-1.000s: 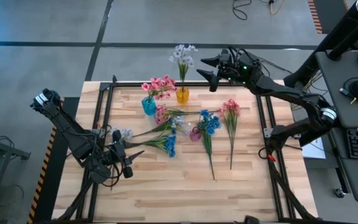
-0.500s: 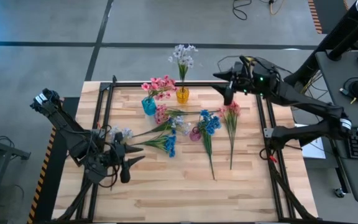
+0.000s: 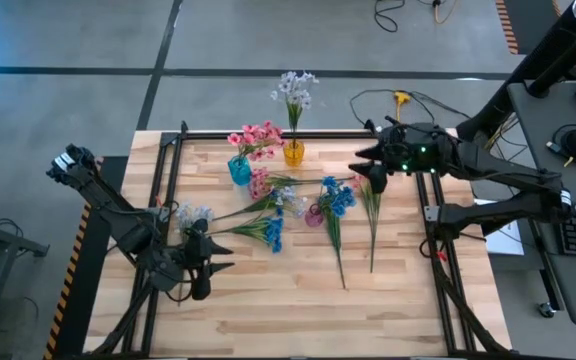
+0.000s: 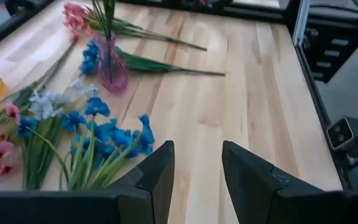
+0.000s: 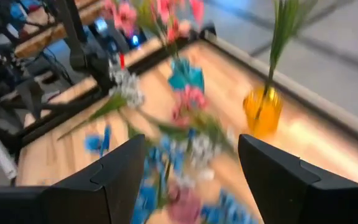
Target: Sort flowers into vase by color
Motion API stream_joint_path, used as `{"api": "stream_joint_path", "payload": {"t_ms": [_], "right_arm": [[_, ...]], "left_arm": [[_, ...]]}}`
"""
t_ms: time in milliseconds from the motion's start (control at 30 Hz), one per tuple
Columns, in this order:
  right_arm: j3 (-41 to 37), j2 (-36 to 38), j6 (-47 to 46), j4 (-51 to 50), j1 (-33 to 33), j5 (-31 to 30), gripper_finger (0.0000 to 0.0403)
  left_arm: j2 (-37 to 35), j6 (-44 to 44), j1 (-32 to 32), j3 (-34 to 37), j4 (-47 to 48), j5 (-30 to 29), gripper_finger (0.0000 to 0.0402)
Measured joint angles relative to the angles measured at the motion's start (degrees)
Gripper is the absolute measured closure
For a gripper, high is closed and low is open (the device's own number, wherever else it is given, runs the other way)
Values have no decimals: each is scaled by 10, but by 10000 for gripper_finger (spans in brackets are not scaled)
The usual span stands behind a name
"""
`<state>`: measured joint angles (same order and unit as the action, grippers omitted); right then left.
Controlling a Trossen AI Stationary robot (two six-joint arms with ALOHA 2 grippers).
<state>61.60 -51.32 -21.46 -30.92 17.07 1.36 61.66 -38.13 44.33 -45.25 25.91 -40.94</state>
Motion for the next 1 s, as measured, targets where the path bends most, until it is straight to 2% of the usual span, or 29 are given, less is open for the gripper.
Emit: {"api": "stream_joint_path", "payload": {"t_ms": [200,533,867,1000], "right_arm": [[0,-4,-82,-129,-21,-4,165],[0,0,-196,-324,-44,-51,172],[-53,-2,-305,-329,-128,-68,172],[-84,-14,-360,-323,-179,-85,172]], "left_arm": [[1,0,0,0,26,1,283],[1,0,0,0,41,0,283],[1,13,0,0,47,-8,283],[1,29,0,0,47,-39,283]]}}
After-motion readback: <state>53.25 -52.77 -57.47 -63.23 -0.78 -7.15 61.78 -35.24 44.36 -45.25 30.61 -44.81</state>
